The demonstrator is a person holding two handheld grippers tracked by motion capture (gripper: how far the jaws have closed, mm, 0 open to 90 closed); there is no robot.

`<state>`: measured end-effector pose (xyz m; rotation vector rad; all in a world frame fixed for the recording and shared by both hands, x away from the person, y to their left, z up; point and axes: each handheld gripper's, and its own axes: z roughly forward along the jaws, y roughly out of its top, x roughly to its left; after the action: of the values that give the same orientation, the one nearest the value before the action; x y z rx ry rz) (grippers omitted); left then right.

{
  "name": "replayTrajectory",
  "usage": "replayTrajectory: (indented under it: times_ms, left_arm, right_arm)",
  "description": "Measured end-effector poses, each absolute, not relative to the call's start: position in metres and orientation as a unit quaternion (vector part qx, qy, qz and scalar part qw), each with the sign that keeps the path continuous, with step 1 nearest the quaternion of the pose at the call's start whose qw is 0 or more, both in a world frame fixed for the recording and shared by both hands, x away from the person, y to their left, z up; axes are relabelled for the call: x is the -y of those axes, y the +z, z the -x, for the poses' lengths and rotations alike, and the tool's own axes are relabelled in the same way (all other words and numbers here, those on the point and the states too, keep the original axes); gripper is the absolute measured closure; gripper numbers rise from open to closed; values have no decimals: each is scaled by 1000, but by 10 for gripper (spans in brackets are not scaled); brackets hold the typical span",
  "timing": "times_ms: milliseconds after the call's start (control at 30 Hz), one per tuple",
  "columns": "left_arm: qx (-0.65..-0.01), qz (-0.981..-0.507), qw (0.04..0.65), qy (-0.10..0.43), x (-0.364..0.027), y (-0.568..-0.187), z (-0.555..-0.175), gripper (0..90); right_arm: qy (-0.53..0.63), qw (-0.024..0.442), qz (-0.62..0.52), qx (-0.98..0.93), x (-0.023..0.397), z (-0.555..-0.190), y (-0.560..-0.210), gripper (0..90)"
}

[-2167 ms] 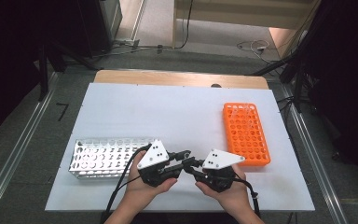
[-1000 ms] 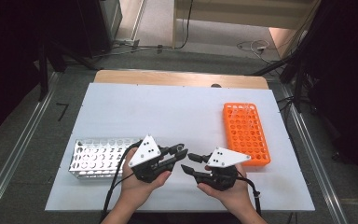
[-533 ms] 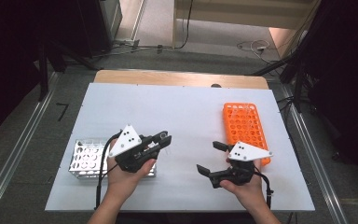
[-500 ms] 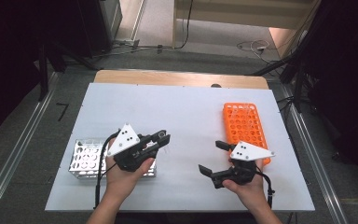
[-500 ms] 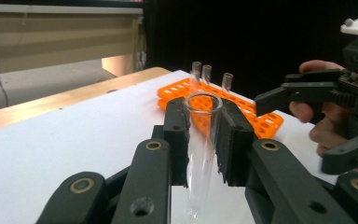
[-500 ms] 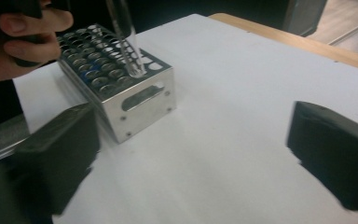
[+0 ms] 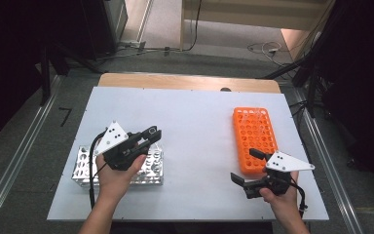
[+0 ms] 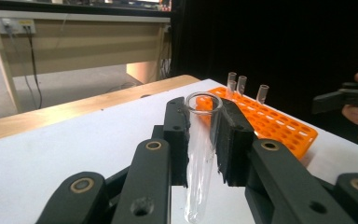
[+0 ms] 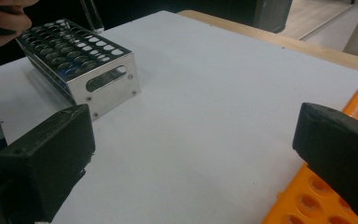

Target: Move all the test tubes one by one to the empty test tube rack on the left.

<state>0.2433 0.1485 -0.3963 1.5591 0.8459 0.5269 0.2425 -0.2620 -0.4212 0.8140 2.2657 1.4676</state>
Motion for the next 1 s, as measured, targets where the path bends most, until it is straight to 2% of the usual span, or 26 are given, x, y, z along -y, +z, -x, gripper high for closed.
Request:
replayTrajectory:
  times_ms: [400, 1000]
  left_arm:
    - [-392, -670, 584, 238, -154, -409, -254, 760]
    - [-425, -679, 552, 234, -149, -425, -265, 761]
  right_arm:
    - [511, 174, -314, -781, 293, -238, -424, 0]
    - [512, 175, -317, -779, 294, -240, -424, 0]
